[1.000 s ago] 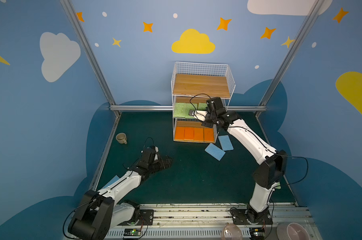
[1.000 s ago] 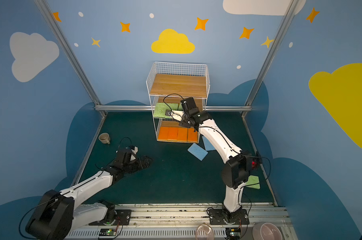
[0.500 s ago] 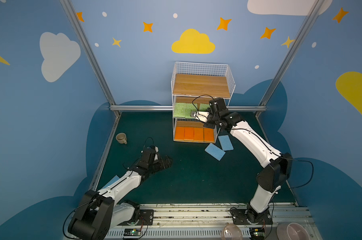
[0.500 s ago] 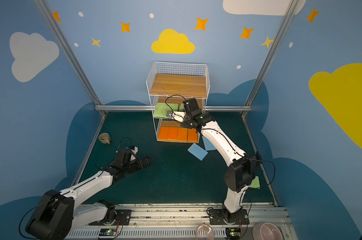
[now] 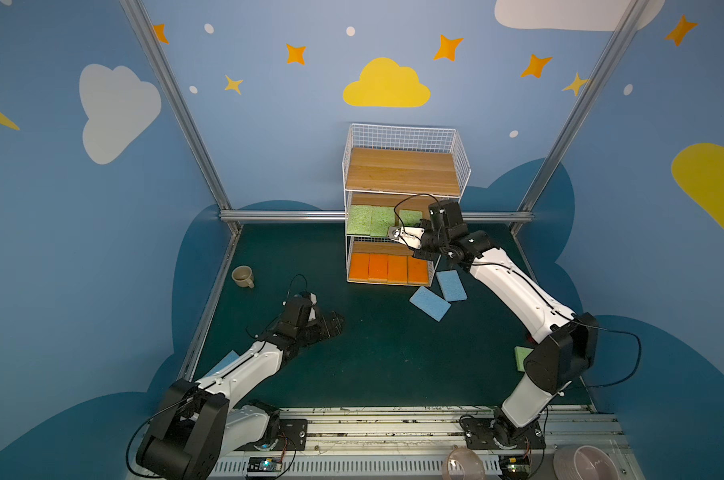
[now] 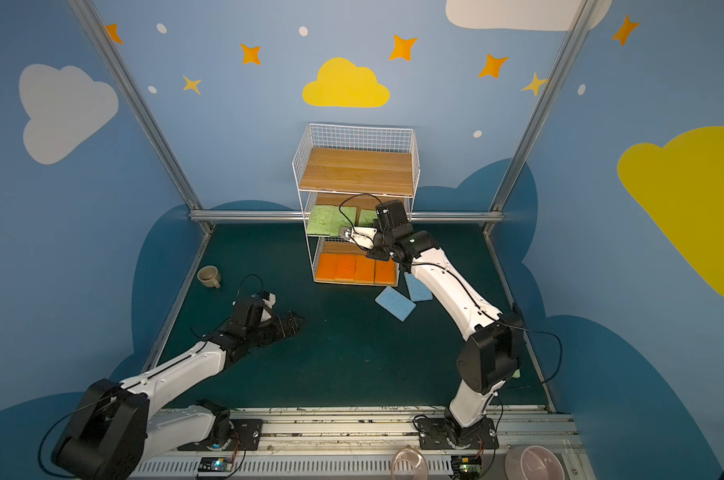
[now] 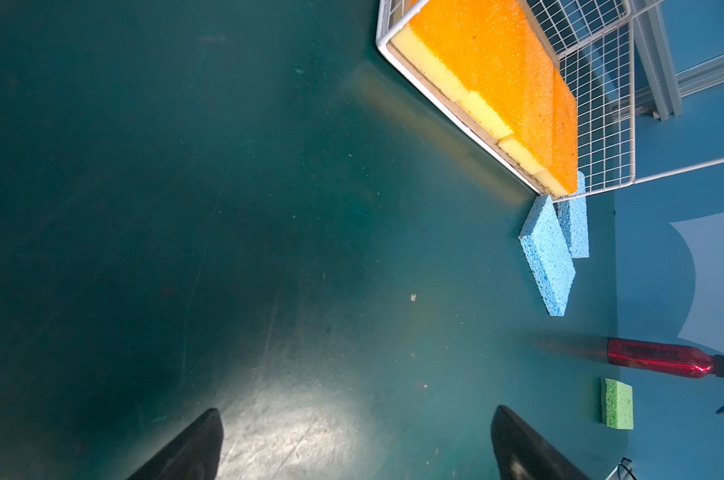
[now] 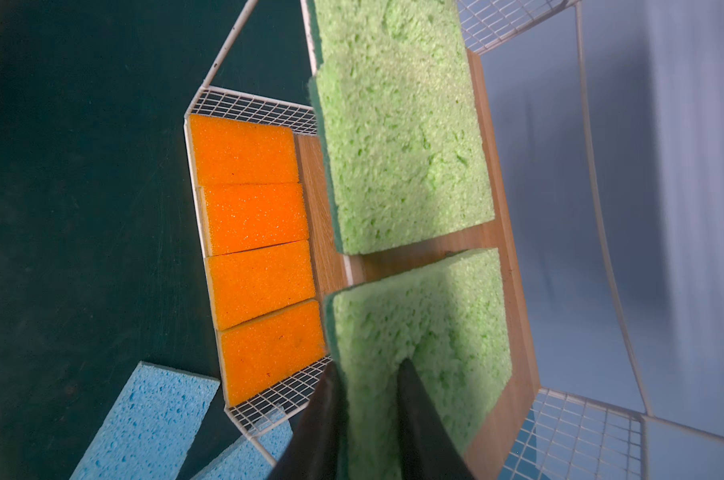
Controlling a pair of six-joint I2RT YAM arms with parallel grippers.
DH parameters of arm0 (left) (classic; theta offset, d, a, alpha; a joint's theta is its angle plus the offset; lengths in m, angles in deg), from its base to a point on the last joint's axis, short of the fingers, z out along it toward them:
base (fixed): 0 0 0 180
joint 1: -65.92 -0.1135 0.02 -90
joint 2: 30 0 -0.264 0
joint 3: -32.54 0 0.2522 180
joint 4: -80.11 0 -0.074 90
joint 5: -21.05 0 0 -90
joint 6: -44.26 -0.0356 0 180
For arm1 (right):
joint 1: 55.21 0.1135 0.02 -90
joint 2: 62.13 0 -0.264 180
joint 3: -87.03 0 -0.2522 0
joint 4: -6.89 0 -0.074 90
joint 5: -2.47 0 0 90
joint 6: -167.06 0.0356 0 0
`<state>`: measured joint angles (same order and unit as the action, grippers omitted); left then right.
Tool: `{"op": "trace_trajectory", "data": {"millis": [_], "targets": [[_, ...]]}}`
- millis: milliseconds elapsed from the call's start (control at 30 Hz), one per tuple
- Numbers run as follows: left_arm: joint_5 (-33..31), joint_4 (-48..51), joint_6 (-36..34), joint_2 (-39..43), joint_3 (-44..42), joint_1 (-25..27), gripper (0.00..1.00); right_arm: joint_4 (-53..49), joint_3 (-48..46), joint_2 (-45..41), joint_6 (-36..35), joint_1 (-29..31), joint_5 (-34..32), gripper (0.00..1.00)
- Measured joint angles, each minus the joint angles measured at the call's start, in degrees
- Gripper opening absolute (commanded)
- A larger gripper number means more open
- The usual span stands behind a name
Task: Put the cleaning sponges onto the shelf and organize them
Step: 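Lower the green sponge onto the middle board beside the others and release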
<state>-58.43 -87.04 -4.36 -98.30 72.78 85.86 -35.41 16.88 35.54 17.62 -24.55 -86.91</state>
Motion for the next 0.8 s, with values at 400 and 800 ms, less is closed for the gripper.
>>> {"op": "trace_trajectory", "data": {"millis": [400,800], "targets": [[0.0,0.0,-0.02,-0.46,0.09,0.0,1.0,3.3,-2.03,-0.63,-2.36,-0.63,2.43,0.24],[0.02,-0.04,-0.02,-1.7,1.07,-0.02,1.0,4.39,-2.03,0.09,-2.84,-1.2,2.05,0.32]]}}
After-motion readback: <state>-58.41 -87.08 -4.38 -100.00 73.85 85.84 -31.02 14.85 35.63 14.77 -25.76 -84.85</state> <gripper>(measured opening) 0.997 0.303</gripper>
